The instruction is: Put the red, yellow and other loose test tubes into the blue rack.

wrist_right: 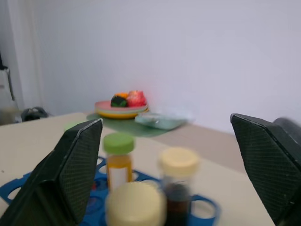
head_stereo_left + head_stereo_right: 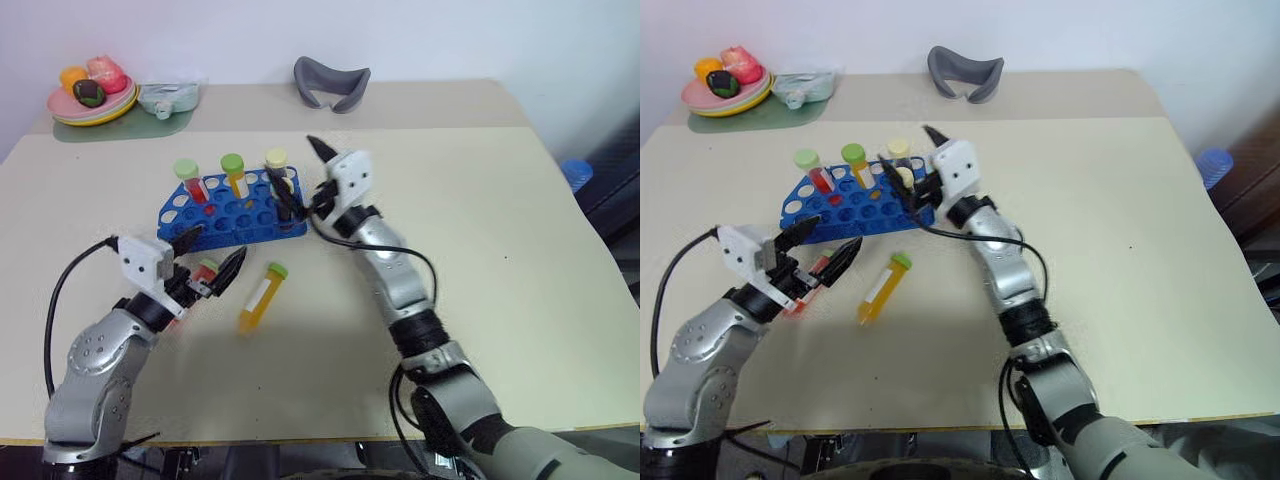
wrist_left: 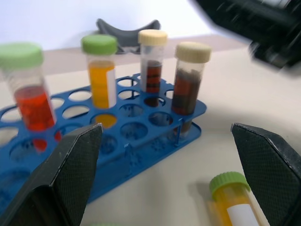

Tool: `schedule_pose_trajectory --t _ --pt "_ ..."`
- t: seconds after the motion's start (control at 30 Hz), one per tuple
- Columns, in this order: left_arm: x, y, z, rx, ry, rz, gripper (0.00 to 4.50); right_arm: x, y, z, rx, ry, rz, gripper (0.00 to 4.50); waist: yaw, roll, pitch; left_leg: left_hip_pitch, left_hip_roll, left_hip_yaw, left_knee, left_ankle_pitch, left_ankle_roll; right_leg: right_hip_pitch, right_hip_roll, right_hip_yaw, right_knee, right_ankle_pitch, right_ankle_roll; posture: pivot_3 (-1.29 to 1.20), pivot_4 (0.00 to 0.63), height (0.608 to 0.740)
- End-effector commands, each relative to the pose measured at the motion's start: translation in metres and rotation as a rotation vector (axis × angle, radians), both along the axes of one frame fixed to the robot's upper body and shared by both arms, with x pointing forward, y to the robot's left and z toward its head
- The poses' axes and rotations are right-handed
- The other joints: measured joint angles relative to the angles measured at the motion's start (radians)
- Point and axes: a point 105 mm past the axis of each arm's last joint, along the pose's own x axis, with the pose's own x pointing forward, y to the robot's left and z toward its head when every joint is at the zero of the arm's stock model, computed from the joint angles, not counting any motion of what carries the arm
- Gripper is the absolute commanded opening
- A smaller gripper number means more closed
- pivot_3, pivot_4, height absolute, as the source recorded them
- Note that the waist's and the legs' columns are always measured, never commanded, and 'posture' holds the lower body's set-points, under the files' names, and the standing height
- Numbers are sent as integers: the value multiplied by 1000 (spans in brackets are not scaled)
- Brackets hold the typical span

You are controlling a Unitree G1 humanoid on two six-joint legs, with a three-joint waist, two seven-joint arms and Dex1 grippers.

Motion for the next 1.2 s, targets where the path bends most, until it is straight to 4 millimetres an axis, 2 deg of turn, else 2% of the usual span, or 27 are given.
schedule_pose_trajectory --t 0.03,0.13,0.23,0.33,0.47,0.57,0.77,0.93,1.2 --pt "0 -20 17 56 41 -76 4500 -20 -28 18 -73 -32 79 4440 1 0 0 0 0 0 0 0 0 0 0 0 0 0 0 0 150 740" --pt "5 -25 9 224 165 -81 4500 -41 -45 8 -254 -12 175 4440 -4 0 0 0 0 -1 0 0 0 0 0 0 0 0 0 0 150 740" --pt "5 -33 -3 346 368 -126 4500 -66 -59 -10 -419 40 286 4440 -8 1 1 2 0 0 -1 0 1 1 1 1 0 0 0 0 150 740" --pt "3 -44 -5 368 519 -165 4500 -79 -65 -20 -484 91 334 4440 -10 1 1 3 0 0 -1 0 1 2 2 1 1 -1 0 0 150 740" --pt "-1 -55 -12 570 723 -242 4500 -97 -67 -32 -539 133 400 4440 -4 -2 2 6 0 -1 0 0 1 6 2 0 -1 -1 1 0 150 740" --pt "4 -54 -13 591 787 -237 4500 -100 -66 -32 -536 140 410 4440 -8 -2 3 8 -1 0 -1 0 1 8 1 1 -3 -1 1 0 150 740" --pt "6 -54 -36 643 865 -168 4500 -104 -61 -30 -509 144 421 4440 -1 -2 3 8 0 -1 -1 -1 1 9 1 1 -4 -1 1 0 150 740" --pt "12 -60 -40 581 894 -126 4500 -109 -58 -29 -499 149 435 4440 13 -2 3 9 -1 -1 -1 -1 1 10 0 1 -5 -1 1 0 150 740" --pt "22 -52 -47 597 908 38 4500 -112 -55 -28 -496 151 453 4440 20 -2 2 10 -1 -1 -1 -1 1 12 0 1 -6 -1 1 0 150 740"
